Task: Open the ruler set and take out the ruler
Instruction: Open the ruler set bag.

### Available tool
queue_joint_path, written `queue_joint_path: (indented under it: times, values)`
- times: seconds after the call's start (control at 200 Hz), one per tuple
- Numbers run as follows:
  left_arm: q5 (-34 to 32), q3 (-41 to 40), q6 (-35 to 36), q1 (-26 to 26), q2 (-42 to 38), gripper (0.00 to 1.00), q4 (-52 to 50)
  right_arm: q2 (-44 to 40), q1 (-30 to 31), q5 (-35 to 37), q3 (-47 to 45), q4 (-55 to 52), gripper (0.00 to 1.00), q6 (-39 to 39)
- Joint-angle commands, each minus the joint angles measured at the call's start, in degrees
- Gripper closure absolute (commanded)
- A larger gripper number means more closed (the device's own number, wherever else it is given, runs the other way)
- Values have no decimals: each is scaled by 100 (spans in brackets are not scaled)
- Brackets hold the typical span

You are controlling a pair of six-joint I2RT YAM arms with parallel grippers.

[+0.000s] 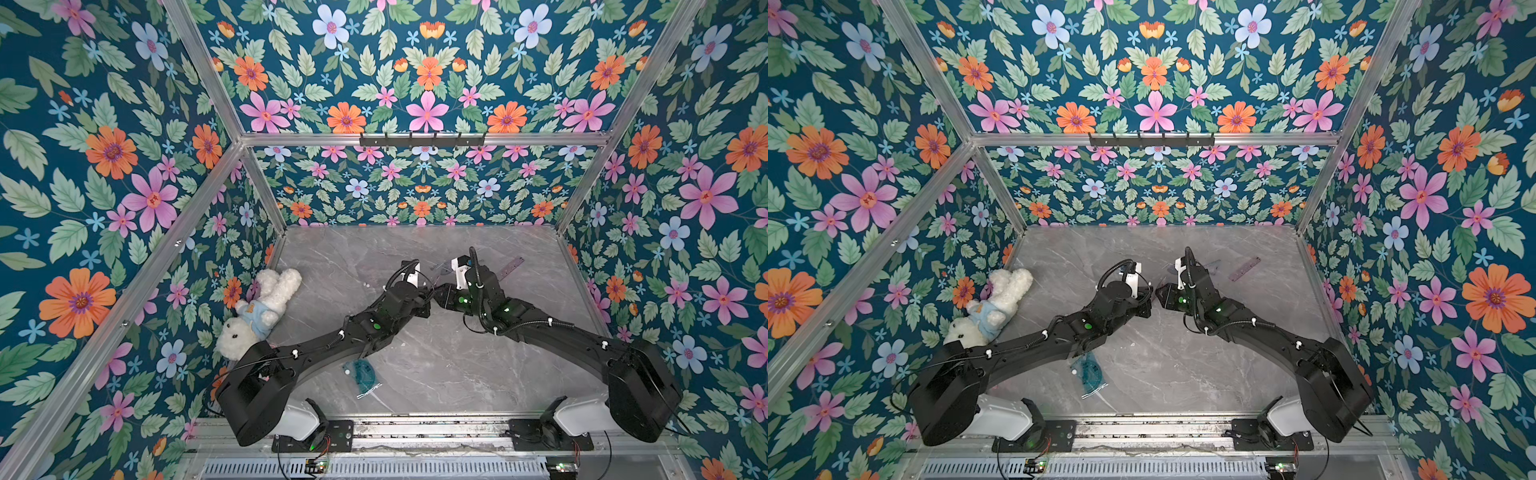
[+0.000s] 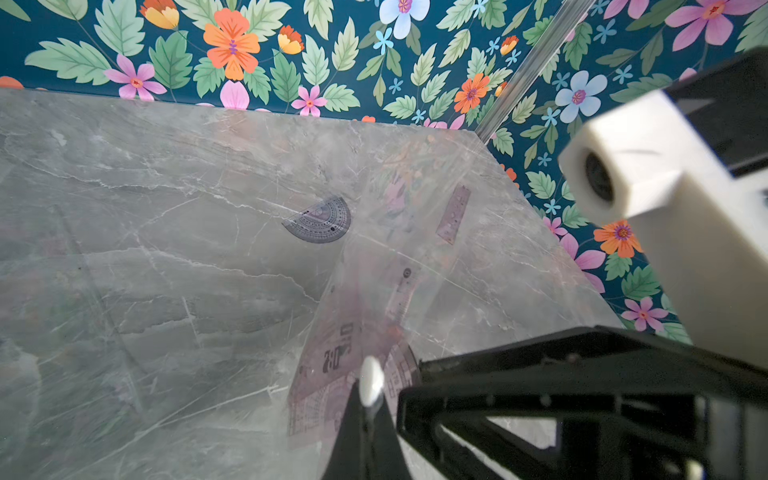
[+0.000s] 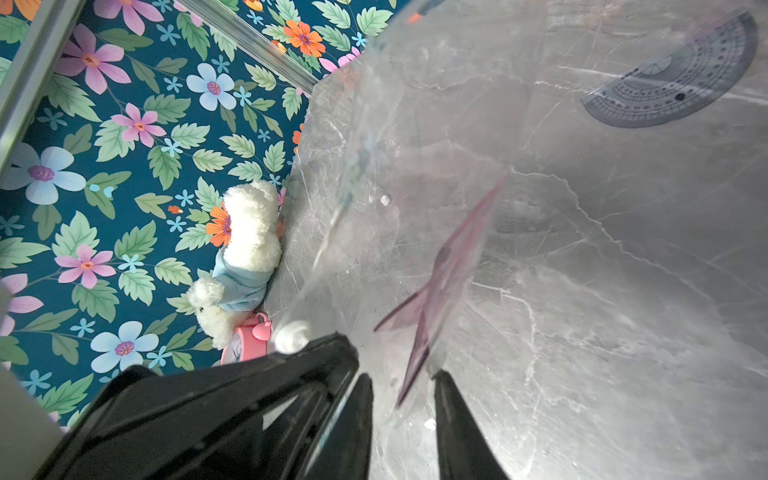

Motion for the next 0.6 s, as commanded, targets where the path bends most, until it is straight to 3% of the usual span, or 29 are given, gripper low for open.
queue_joint_path:
  times: [0.0, 0.33, 0.595]
  values:
    - [-1, 49, 24, -4, 17, 100, 180, 56, 3, -21, 56, -2, 76, 34]
    - [-122, 18, 82, 1, -30, 100, 136, 49, 3, 44, 102, -139, 90, -60]
    - [-231, -13, 128, 1, -43, 100, 114, -102, 3, 136, 30, -247, 91, -132]
